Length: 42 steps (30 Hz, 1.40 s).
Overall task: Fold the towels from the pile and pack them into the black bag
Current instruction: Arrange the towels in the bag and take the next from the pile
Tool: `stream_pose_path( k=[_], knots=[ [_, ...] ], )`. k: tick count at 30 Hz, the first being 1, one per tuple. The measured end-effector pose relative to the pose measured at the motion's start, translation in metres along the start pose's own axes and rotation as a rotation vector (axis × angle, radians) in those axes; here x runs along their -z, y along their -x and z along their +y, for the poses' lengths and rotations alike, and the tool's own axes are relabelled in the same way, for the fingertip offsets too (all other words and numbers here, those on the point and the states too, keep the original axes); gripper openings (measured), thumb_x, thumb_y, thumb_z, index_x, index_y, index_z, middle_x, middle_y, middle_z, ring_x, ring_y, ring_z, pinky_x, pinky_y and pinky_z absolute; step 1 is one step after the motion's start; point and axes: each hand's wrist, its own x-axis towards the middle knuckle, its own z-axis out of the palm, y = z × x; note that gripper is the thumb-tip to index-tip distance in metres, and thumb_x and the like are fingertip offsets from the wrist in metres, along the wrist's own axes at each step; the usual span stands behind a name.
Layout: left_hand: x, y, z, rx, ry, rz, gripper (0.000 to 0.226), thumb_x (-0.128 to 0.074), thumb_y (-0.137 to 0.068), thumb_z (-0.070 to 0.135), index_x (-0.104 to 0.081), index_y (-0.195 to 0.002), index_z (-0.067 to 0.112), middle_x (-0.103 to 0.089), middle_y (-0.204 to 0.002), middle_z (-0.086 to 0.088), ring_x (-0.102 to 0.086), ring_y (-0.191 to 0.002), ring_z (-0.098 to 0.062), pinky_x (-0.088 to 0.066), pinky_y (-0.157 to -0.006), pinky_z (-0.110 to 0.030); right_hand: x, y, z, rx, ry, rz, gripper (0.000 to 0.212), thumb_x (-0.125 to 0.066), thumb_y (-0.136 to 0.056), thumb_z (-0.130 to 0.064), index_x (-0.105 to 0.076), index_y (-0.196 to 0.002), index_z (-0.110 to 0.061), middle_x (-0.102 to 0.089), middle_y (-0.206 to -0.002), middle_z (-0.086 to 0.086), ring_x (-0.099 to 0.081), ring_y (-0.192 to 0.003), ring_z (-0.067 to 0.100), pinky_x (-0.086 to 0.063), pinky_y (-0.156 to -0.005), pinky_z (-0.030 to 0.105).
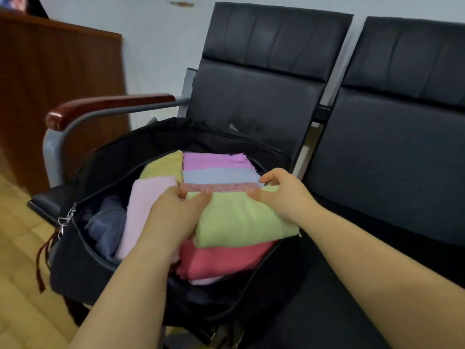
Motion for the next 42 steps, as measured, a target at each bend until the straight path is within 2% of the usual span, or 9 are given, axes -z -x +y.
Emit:
stream_pose_path(
  k=[8, 12, 17, 20, 23, 27, 32, 37, 42],
  knots=[
    [0.006, 0.000, -0.001, 0.035, -0.358, -0.120, 0.026, -0.063, -0.087, 0.039, -0.053, -0.077, 0.017, -0.058, -0.076, -0.003, -0.057, -0.073, -0.023, -0.042, -0.063, -0.029, -0.025, 0.013, 0.016, 0.046, 0.053, 0.110, 0.039, -0.072, -0.081, -0.039, -0.056, -0.109, -0.016, -0.054, -0.108, -0.004, -0.049, -0.101, 0.010, -0.033, -0.078, 0.022],
    [0.008, -0.002, 0.000, -0.009, -0.674, -0.034, 0.038, -0.058, -0.089, 0.044, -0.055, -0.115, 0.017, -0.056, -0.119, -0.010, -0.051, -0.106, -0.029, -0.039, -0.087, -0.032, -0.032, 0.018, 0.017, 0.060, 0.047, 0.138, 0.039, -0.071, -0.082, -0.041, -0.056, -0.109, -0.017, -0.054, -0.111, -0.002, -0.050, -0.106, 0.012, -0.039, -0.087, 0.026],
    [-0.022, 0.019, 0.008, -0.535, -0.806, 0.147, 0.055, -0.050, -0.092, 0.038, -0.041, -0.141, 0.014, -0.027, -0.154, -0.015, -0.026, -0.141, -0.034, -0.024, -0.112, -0.046, -0.035, 0.027, 0.023, 0.285, 0.190, 0.365, 0.049, -0.059, -0.086, -0.050, -0.057, -0.119, -0.014, -0.055, -0.119, 0.002, -0.053, -0.112, 0.022, -0.041, -0.095, 0.037],
    [-0.046, 0.020, 0.002, -0.432, -0.992, -0.140, 0.064, -0.024, -0.098, 0.053, -0.014, -0.152, 0.021, -0.002, -0.161, -0.010, -0.002, -0.148, -0.029, -0.002, -0.117, -0.046, -0.038, 0.032, 0.031, 0.115, 0.442, 0.180, 0.076, -0.028, -0.082, -0.070, -0.043, -0.138, -0.021, -0.039, -0.146, 0.003, -0.033, -0.137, 0.020, -0.019, -0.113, 0.043],
    [-0.053, 0.014, -0.002, -0.237, -1.111, -0.272, 0.065, -0.016, -0.098, 0.057, -0.005, -0.153, 0.024, 0.004, -0.161, -0.007, 0.002, -0.147, -0.027, 0.003, -0.117, -0.043, -0.041, 0.027, 0.040, -0.139, 0.460, -0.010, 0.078, -0.031, -0.087, -0.071, -0.028, -0.148, -0.022, -0.019, -0.158, 0.004, -0.011, -0.147, 0.021, 0.002, -0.117, 0.048],
    [-0.055, 0.018, 0.004, -0.325, -1.093, -0.168, 0.061, -0.023, -0.100, 0.050, -0.009, -0.153, 0.023, 0.002, -0.161, -0.010, 0.003, -0.147, -0.032, 0.003, -0.117, -0.046, -0.021, 0.026, 0.054, -0.014, 0.210, 0.063, 0.049, -0.030, -0.096, -0.055, -0.055, -0.127, -0.026, -0.053, -0.135, -0.005, -0.033, -0.137, 0.013, 0.002, -0.118, 0.045],
    [-0.074, 0.033, 0.002, -0.973, -0.630, -0.207, 0.042, -0.041, -0.085, 0.036, -0.071, -0.110, 0.021, -0.067, -0.120, -0.005, -0.063, -0.110, -0.023, -0.039, -0.099, -0.028, 0.014, 0.039, 0.086, 0.159, 0.385, -0.013, 0.064, -0.018, -0.097, -0.053, -0.071, -0.094, -0.015, -0.066, -0.101, -0.002, -0.044, -0.118, 0.008, 0.007, -0.117, 0.033],
    [-0.088, 0.030, -0.003, -0.777, -0.767, -0.356, 0.056, -0.026, -0.085, 0.044, -0.058, -0.129, 0.031, -0.044, -0.143, 0.013, -0.034, -0.134, -0.010, -0.017, -0.107, -0.023, 0.031, 0.052, 0.102, 0.285, 0.328, -0.003, 0.061, -0.012, -0.081, -0.063, -0.060, -0.069, -0.027, -0.066, -0.093, -0.010, -0.040, -0.110, -0.008, 0.006, -0.115, 0.019],
    [-0.094, 0.029, -0.002, -0.744, -0.790, -0.347, 0.034, -0.048, -0.097, 0.032, -0.054, -0.130, 0.035, -0.039, -0.144, 0.017, -0.028, -0.135, -0.007, -0.012, -0.109, -0.020, 0.040, 0.058, 0.097, 0.255, 0.208, -0.010, 0.045, -0.024, -0.085, -0.060, -0.054, -0.063, -0.036, -0.061, -0.112, -0.022, -0.030, -0.119, -0.018, 0.001, -0.114, 0.017]
  ],
)
